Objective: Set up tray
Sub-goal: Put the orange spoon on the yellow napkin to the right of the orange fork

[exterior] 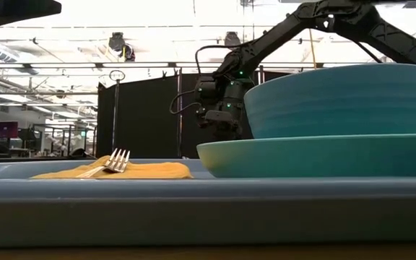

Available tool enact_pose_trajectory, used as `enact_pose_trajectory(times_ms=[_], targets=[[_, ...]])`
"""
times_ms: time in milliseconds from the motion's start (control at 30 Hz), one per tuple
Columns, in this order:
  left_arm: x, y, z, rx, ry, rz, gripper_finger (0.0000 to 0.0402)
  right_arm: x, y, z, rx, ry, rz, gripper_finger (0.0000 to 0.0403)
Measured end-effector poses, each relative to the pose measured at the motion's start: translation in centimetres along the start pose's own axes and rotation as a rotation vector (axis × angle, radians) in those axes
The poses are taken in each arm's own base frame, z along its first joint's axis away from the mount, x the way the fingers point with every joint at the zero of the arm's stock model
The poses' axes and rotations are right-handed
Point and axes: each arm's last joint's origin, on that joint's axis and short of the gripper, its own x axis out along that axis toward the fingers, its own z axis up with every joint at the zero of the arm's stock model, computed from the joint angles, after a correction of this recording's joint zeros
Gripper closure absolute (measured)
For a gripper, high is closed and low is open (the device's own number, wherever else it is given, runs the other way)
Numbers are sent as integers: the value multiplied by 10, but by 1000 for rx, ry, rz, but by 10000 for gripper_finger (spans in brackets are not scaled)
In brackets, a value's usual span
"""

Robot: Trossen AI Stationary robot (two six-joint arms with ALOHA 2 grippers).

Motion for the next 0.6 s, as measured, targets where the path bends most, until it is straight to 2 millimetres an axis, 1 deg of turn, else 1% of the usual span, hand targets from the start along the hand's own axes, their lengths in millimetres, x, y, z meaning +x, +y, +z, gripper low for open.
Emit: enact_pose_trajectory(times_ms=[133, 600], targets=[[0, 0, 0, -1, 0, 0, 151, 0, 0, 0, -2, 8, -25, 336], [0, 0, 0, 1, 0, 2, 151, 0, 0, -1, -35, 19, -32, 291]])
